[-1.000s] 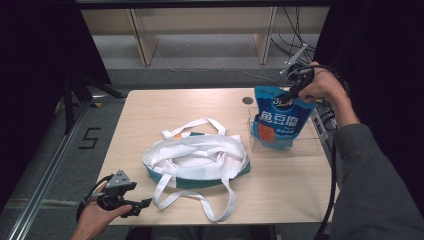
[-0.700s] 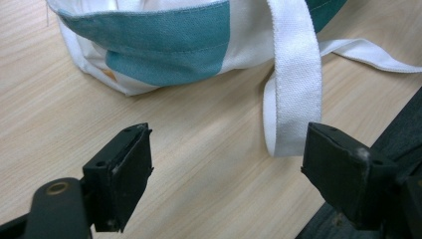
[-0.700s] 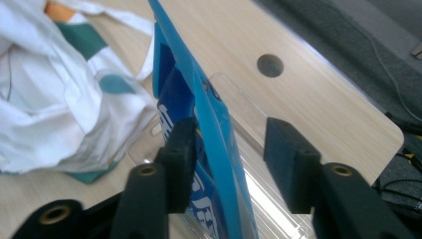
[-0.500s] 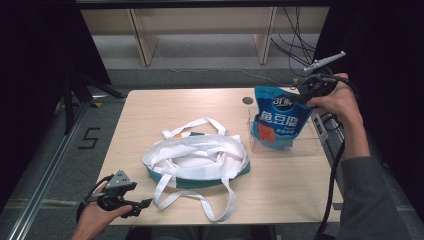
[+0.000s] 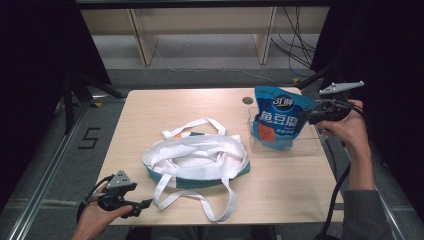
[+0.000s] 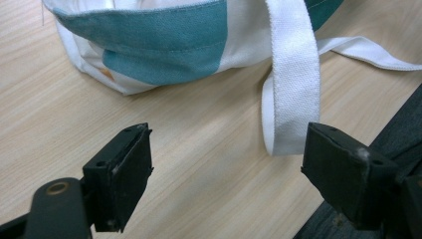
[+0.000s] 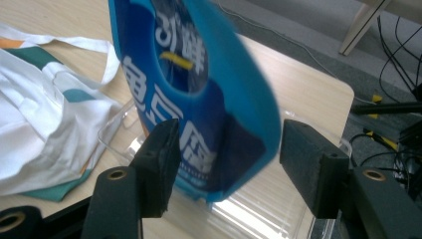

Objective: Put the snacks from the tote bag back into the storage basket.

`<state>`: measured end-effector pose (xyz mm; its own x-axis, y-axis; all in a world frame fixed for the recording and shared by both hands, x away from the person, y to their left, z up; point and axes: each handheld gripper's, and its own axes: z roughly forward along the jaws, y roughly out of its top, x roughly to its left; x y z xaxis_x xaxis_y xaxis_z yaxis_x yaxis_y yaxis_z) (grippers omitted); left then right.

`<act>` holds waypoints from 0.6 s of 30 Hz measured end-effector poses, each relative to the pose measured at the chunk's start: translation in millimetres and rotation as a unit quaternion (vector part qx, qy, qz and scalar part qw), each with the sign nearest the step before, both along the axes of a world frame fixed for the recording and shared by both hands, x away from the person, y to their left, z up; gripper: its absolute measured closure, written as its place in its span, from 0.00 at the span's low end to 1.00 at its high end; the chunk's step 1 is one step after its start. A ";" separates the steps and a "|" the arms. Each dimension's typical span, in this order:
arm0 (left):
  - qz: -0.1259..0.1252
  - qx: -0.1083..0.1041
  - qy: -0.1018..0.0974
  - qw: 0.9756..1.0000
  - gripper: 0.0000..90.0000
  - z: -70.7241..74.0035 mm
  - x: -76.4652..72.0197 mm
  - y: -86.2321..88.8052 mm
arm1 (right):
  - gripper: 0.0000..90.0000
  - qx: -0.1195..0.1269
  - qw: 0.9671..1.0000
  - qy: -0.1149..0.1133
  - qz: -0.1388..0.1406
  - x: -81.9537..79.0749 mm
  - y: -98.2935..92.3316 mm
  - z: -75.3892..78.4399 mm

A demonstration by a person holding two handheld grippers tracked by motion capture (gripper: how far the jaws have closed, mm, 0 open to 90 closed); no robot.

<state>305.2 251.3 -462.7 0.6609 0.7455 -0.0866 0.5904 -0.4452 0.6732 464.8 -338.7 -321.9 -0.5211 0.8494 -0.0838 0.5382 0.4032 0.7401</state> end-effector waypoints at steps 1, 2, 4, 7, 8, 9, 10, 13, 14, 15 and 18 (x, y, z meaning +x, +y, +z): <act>0.001 0.000 -0.001 1.000 0.21 0.0 -0.1 -0.1 | 0.46 0.008 1.000 0.010 -0.006 -2.5 -0.6 -2.7; 0.000 0.001 -0.002 1.000 0.21 0.4 -0.4 0.2 | 0.45 0.005 1.000 0.011 -0.006 -3.7 -2.3 -5.2; -0.001 0.001 -0.004 1.000 0.21 0.4 -0.1 0.9 | 0.45 -0.001 1.000 0.011 -0.008 -6.2 -6.9 -13.5; -0.004 0.004 -0.007 1.000 0.21 0.5 0.5 1.5 | 0.45 0.010 1.000 0.017 -0.017 -10.5 -12.3 -24.3; -0.004 0.007 -0.008 1.000 0.21 0.6 0.7 1.4 | 0.46 0.020 0.999 0.025 -0.025 -12.2 -12.3 -26.2; 0.001 -0.002 -0.002 1.000 0.21 0.3 -0.3 0.1 | 0.46 0.012 0.999 0.024 -0.022 -11.4 -14.4 -31.3; 0.000 0.002 -0.004 1.000 0.21 0.0 -0.4 -0.2 | 0.46 0.012 0.999 0.029 -0.024 -11.9 -14.7 -33.0; -0.003 -0.001 -0.002 1.000 0.21 0.3 -1.1 -0.9 | 0.51 0.000 0.999 0.026 -0.027 -13.1 -14.7 -38.0; -0.004 0.001 -0.002 1.000 0.21 0.4 -1.0 -1.1 | 0.54 -0.004 0.999 0.020 -0.024 -13.2 -14.4 -39.9; -0.007 0.003 -0.003 1.000 0.21 0.7 -1.3 -1.1 | 0.60 -0.003 0.999 0.031 -0.027 -14.2 -14.1 -39.3; -0.015 0.012 -0.008 1.000 0.21 0.9 -0.5 -0.4 | 0.77 -0.006 0.999 0.032 -0.025 -12.6 -13.6 -41.8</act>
<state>304.7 250.9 -461.8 0.6845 0.7267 -0.0589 0.5656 -0.4783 0.6718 452.2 -352.3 -363.6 -0.4833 0.8732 -0.0626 0.6032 0.3840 0.6990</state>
